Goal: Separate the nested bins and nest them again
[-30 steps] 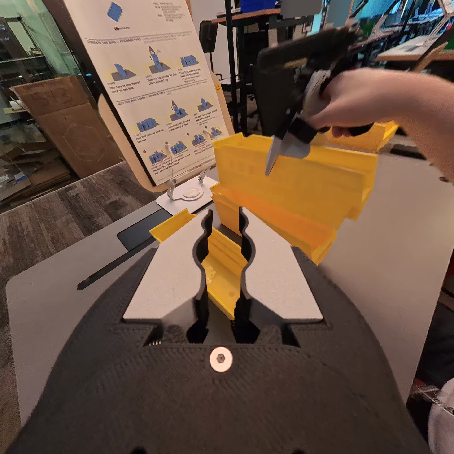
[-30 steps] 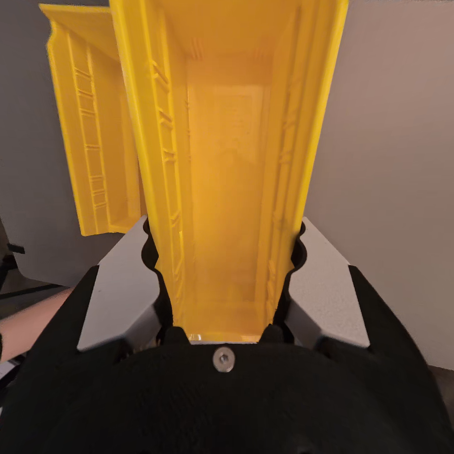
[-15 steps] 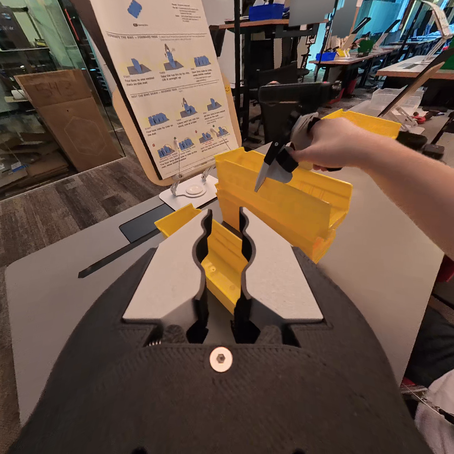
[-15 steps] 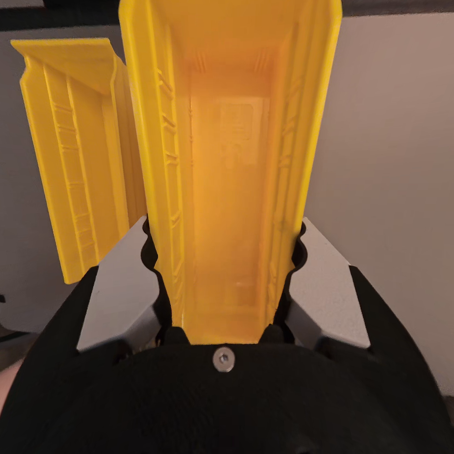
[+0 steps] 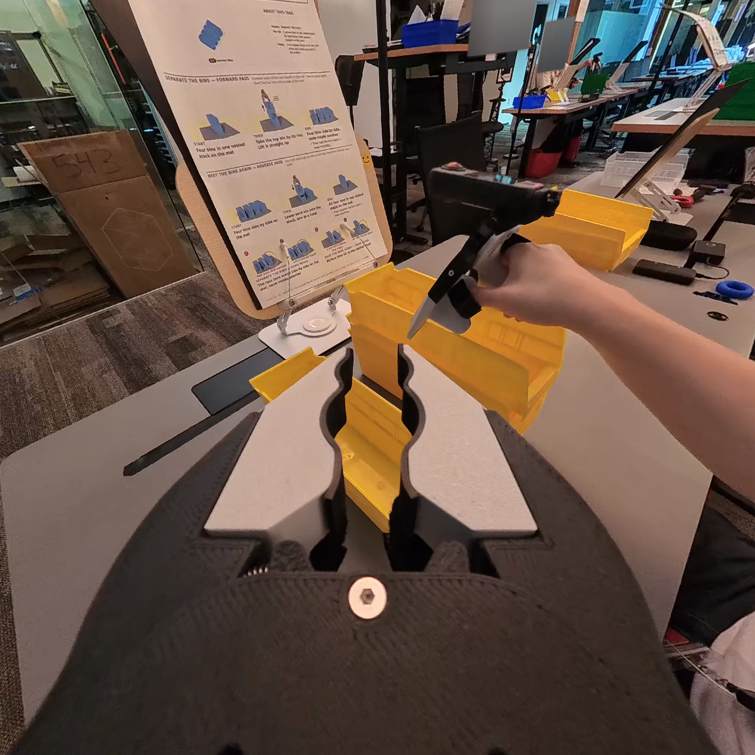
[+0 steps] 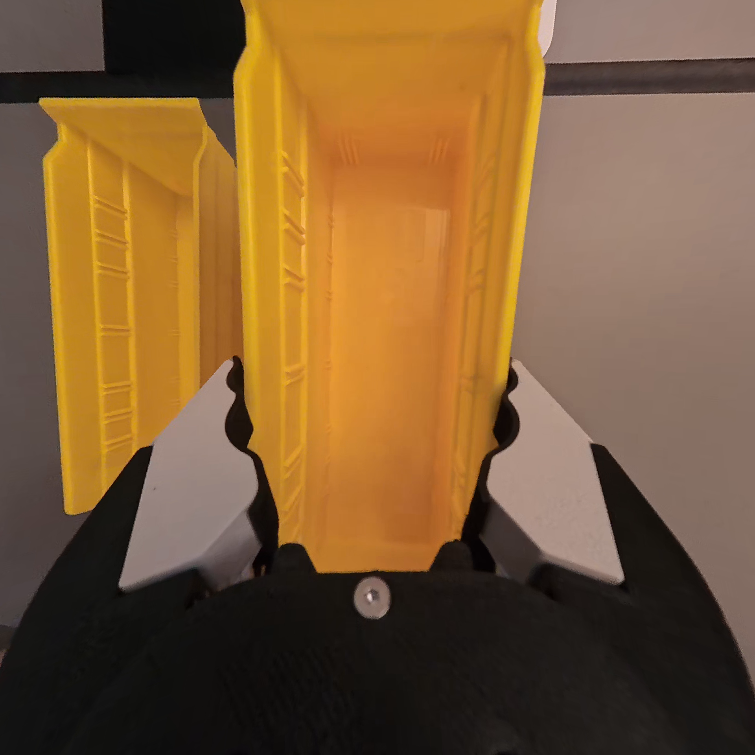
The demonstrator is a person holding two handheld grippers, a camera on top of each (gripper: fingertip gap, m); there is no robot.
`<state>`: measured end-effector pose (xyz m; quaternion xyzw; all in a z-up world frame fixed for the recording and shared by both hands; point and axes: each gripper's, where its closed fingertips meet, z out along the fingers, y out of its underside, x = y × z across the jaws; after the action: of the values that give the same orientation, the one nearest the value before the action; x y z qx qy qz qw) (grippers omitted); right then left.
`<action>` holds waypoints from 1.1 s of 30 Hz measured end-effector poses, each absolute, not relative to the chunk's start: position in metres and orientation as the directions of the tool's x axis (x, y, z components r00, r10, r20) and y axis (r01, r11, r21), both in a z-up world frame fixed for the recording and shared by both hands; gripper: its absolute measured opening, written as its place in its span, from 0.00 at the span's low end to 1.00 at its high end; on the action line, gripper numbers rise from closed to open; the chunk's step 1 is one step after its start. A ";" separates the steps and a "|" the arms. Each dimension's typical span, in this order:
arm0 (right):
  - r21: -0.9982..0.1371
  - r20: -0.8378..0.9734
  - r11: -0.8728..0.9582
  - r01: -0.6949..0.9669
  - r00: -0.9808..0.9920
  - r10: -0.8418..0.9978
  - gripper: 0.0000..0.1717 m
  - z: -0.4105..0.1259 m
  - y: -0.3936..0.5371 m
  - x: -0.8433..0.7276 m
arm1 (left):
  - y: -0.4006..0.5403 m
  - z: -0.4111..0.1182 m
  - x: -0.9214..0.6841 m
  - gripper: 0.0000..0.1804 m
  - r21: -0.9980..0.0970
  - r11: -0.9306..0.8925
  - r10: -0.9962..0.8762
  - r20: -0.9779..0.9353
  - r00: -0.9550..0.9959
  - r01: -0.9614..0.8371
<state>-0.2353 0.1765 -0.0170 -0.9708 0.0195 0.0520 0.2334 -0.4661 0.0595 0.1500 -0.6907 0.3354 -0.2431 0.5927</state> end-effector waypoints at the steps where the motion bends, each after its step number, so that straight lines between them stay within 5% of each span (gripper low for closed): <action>1: -0.445 -0.107 -0.894 -0.058 0.994 -0.012 0.71 -0.018 0.177 -0.236 | 0.059 0.151 -0.466 0.11 -0.982 -0.071 -0.752 -0.061 0.656 -0.173; 10: -0.495 -0.134 -0.868 -0.039 0.991 0.031 0.72 -0.006 0.180 -0.243 | 0.060 0.150 -0.468 0.11 -0.983 -0.075 -0.754 -0.052 0.655 -0.165; 19: -0.829 0.032 -0.501 0.249 0.915 0.402 0.69 0.109 0.158 -0.297 | 0.063 0.146 -0.468 0.13 -0.981 -0.093 -0.754 -0.042 0.656 -0.170; 23: -0.917 0.234 -0.185 0.352 0.854 0.465 0.67 0.152 0.129 -0.314 | 0.077 0.134 -0.470 0.28 -0.972 -0.167 -0.735 0.012 0.678 -0.164; 29: -0.919 0.319 -0.098 0.381 0.868 0.380 0.66 0.159 0.108 -0.282 | 0.124 0.081 -0.454 0.64 -0.877 -0.441 -0.645 0.162 0.747 -0.191; 33: -0.968 0.206 -0.053 0.245 0.896 0.393 0.66 0.174 0.100 -0.251 | 0.144 0.052 -0.419 0.55 -0.811 -0.523 -0.673 0.204 0.711 -0.262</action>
<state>-0.2508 0.0995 0.1739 -0.7234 -0.2207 0.0567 0.6517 -0.4193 0.1443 0.0520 -0.8340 0.2802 -0.2567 0.4002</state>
